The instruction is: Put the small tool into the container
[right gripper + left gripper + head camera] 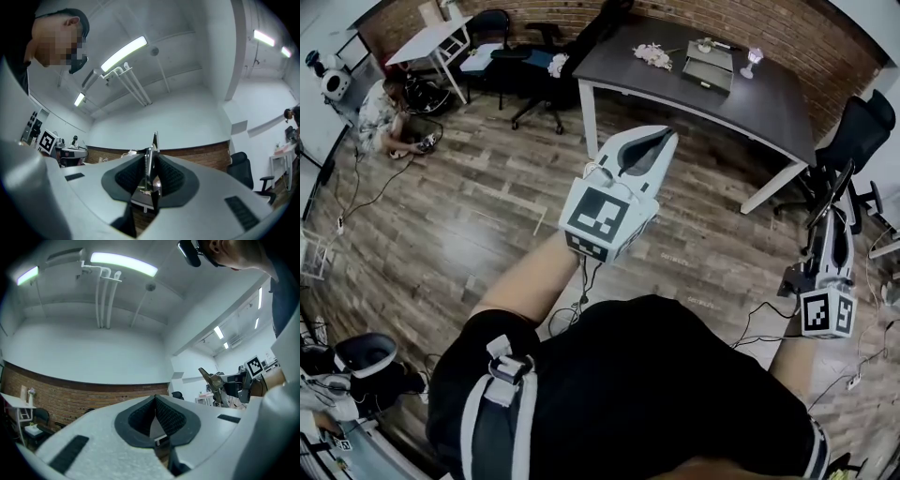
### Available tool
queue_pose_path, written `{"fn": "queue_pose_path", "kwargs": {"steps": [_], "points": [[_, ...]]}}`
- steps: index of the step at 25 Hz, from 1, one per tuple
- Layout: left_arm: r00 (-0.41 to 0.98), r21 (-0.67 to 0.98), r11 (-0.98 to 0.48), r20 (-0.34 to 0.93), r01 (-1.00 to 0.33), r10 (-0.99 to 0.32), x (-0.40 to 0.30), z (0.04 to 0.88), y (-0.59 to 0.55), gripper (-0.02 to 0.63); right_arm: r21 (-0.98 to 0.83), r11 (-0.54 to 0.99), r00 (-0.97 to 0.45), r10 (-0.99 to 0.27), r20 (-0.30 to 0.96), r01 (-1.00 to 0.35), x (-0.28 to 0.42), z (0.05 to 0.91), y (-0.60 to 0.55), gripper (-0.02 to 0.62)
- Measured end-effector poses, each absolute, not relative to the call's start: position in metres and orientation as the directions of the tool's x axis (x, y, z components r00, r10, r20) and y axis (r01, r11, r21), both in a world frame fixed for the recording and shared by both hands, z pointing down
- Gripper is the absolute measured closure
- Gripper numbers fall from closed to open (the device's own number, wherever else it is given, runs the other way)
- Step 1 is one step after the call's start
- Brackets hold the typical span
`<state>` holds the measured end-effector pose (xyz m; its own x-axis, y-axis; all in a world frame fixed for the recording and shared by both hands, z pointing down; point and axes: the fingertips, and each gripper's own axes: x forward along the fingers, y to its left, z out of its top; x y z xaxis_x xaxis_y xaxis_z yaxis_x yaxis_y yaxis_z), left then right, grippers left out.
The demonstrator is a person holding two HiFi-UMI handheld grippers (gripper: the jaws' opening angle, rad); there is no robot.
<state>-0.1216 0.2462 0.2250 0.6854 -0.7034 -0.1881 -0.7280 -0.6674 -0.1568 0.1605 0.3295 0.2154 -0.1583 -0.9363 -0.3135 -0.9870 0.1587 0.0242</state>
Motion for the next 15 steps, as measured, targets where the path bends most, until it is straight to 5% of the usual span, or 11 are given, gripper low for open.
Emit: {"fn": "queue_pose_path", "kwargs": {"steps": [15], "points": [[0.698,-0.146,-0.683,-0.183,-0.716,-0.693,-0.1243,0.2341,0.2434,0.597,0.015,0.142,-0.140,-0.943,-0.302,-0.990,0.1576,0.2228,0.3281,0.508]]}}
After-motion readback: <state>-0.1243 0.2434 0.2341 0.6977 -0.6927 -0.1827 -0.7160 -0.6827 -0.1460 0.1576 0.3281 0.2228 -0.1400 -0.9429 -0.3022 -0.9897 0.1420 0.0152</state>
